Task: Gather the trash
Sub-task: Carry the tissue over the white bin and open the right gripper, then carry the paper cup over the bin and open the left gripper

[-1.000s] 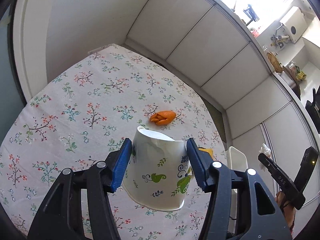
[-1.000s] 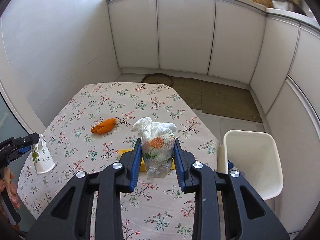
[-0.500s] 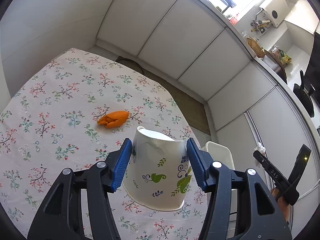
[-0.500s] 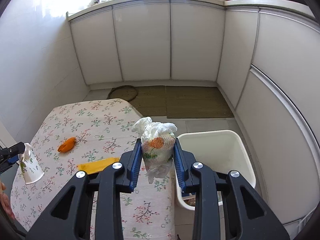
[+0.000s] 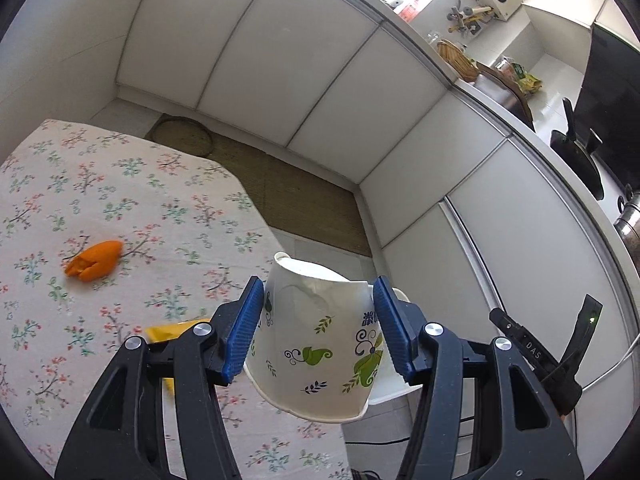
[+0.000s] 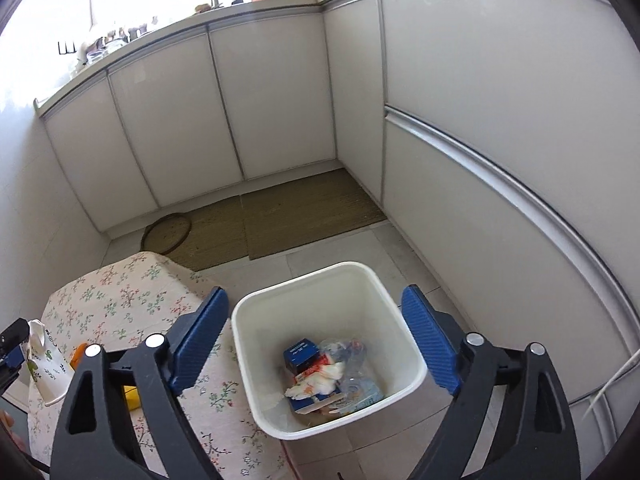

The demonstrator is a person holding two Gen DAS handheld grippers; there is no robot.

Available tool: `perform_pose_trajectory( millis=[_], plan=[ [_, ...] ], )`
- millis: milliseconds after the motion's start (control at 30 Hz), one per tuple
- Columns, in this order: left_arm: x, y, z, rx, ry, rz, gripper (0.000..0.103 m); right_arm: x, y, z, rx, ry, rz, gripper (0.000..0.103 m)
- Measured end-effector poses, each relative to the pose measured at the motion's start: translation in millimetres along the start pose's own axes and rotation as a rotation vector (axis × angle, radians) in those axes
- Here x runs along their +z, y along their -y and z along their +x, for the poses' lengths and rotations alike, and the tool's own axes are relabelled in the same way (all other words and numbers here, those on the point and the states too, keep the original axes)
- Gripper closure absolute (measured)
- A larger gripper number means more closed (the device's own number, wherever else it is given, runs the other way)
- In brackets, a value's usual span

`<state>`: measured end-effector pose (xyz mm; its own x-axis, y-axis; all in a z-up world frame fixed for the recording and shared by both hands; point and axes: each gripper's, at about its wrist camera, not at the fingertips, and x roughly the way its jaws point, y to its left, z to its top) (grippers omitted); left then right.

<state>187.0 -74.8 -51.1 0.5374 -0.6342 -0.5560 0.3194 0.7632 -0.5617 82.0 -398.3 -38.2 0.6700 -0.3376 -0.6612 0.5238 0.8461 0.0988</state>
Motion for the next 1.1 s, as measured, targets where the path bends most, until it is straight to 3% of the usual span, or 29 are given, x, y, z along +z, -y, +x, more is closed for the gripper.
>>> perform_pose_trajectory(
  millis=[267, 600, 833, 1100],
  plan=[
    [1.9, 81.0, 59.1, -0.102, -0.042, 0.078, 0.049, 1.0, 41.9, -6.9, -0.188, 0.029, 0.035, 0.013],
    [-9.6, 161.4, 124.3, -0.176, -0.11, 0.166, 0.049, -4.1, 95.2, -0.4, -0.28, -0.002, 0.13, 0.012],
    [-20.5, 187.0, 158.1, -0.157, -0.173, 0.209, 0.048, -6.0, 110.7, 2.1, -0.308, -0.006, 0.177, 0.012],
    [-37.1, 177.7, 155.4, -0.049, -0.172, 0.262, 0.016, -7.8, 103.6, 0.0, -0.309, 0.007, 0.171, 0.012]
  ],
)
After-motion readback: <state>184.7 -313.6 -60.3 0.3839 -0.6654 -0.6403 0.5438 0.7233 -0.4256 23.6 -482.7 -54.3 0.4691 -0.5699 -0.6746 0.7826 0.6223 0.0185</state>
